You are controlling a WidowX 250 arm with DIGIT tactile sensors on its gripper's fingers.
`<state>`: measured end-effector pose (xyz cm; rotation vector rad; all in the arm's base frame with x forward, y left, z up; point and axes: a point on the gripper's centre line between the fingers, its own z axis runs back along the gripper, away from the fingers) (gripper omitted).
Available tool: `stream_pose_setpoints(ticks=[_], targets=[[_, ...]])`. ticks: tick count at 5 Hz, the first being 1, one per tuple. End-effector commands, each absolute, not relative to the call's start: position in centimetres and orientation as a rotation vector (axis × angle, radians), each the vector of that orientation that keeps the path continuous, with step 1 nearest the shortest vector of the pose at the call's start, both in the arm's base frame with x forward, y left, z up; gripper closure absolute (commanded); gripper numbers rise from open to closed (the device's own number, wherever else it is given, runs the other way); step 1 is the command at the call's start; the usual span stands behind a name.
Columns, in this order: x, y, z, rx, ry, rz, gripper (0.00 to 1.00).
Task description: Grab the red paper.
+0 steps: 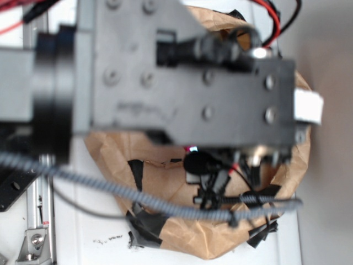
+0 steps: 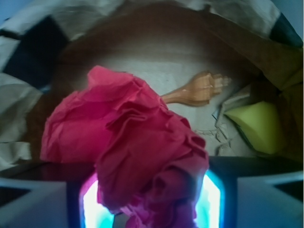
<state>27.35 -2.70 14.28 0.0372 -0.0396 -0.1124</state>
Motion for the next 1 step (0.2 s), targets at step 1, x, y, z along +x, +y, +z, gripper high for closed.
stream_pose_setpoints(ticks=[1], targets=[[25.39, -3.38, 14.04, 0.052, -0.106, -0.105, 1.0]])
